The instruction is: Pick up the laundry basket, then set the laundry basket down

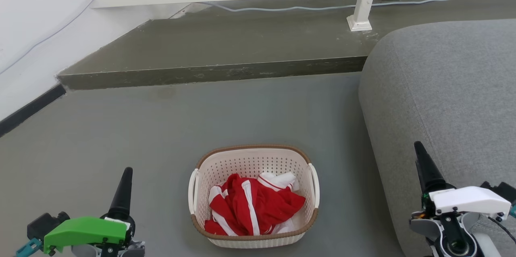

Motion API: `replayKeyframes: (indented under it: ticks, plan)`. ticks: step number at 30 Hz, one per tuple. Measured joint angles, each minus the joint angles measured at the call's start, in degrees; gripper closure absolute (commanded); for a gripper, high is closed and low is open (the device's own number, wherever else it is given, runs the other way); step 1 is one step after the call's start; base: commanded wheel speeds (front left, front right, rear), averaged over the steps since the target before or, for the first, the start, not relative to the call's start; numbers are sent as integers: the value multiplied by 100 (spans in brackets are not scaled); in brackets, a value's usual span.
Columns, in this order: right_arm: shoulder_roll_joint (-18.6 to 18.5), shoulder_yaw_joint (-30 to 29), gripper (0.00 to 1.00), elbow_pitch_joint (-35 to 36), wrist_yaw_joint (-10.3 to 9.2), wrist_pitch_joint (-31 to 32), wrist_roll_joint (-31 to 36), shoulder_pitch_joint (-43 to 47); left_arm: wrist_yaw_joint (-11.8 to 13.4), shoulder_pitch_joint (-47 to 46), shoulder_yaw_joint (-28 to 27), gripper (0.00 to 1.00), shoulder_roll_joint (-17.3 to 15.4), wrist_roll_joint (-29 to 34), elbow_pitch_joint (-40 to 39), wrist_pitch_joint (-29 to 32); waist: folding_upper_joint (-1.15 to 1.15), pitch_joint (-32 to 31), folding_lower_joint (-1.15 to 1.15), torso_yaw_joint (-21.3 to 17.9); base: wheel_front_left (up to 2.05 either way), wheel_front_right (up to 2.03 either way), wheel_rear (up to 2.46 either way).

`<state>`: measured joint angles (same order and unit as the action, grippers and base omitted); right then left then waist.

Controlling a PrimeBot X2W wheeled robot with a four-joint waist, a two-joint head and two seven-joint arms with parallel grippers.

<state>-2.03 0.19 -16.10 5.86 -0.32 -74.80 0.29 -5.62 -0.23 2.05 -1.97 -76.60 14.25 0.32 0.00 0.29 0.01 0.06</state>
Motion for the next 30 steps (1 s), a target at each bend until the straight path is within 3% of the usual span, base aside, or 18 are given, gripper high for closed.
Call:
replayKeyframes:
  ticks: [30]
  plan:
    - [-93, 1061, 0, 169, -463, -478, 2726, -5, 474, 9, 868, 0, -280, 3056, -477, -522, 0, -29, 0, 23, 0, 0, 0]
